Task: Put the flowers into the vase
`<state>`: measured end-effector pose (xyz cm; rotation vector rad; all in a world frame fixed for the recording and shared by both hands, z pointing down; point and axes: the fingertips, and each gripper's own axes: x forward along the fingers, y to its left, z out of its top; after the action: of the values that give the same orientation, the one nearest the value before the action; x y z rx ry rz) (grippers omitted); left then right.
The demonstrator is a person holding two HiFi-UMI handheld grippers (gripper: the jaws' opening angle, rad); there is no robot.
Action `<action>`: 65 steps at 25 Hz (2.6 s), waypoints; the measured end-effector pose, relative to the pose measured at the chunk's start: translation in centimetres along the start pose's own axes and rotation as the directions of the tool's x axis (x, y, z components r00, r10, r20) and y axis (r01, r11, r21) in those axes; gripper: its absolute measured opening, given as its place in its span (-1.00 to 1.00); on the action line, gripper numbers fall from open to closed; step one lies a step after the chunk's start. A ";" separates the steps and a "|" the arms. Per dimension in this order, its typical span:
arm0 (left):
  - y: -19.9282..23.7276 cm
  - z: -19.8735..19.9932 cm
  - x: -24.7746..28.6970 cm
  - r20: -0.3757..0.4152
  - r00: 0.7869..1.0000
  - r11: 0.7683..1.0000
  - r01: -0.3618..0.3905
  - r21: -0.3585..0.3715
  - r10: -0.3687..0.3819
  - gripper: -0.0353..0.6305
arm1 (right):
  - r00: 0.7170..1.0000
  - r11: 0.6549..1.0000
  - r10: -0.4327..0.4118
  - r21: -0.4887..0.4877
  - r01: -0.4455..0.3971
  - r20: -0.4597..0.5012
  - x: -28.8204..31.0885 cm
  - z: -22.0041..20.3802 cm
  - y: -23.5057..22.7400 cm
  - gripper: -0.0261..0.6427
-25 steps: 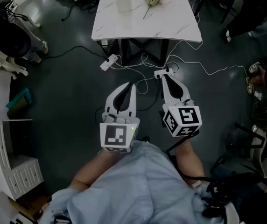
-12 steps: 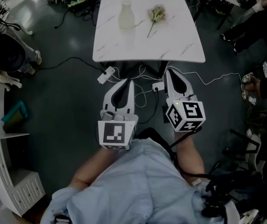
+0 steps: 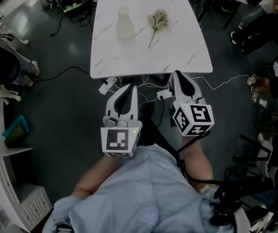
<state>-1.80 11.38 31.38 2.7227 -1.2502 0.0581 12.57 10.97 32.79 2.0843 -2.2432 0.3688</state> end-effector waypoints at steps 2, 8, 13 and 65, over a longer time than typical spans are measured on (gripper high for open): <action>0.4 0.0 2.2 -0.014 1.000 1.000 0.005 0.018 -0.004 -0.88 | 1.000 1.000 -0.002 0.015 0.002 -0.002 1.8 -0.1 -1.2 -0.92; 0.7 0.9 10.7 -0.024 1.000 0.998 0.016 0.053 -0.015 -0.88 | 1.000 0.997 0.012 0.072 -0.011 -0.013 8.6 0.5 -6.3 -0.91; 0.8 2.6 16.7 -0.039 0.999 0.996 0.016 0.085 -0.012 -0.88 | 0.999 0.995 0.045 0.093 -0.043 -0.018 13.6 1.4 -9.2 -0.91; 14.1 -4.4 31.8 -0.217 0.913 0.938 0.337 -0.077 -0.346 -0.88 | 0.880 0.895 -0.014 0.387 0.223 -0.474 40.8 -12.8 -15.8 -0.83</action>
<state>8.43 -20.95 40.37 2.7617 -0.6960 0.2943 23.15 -27.07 55.69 2.0049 -1.8521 1.3078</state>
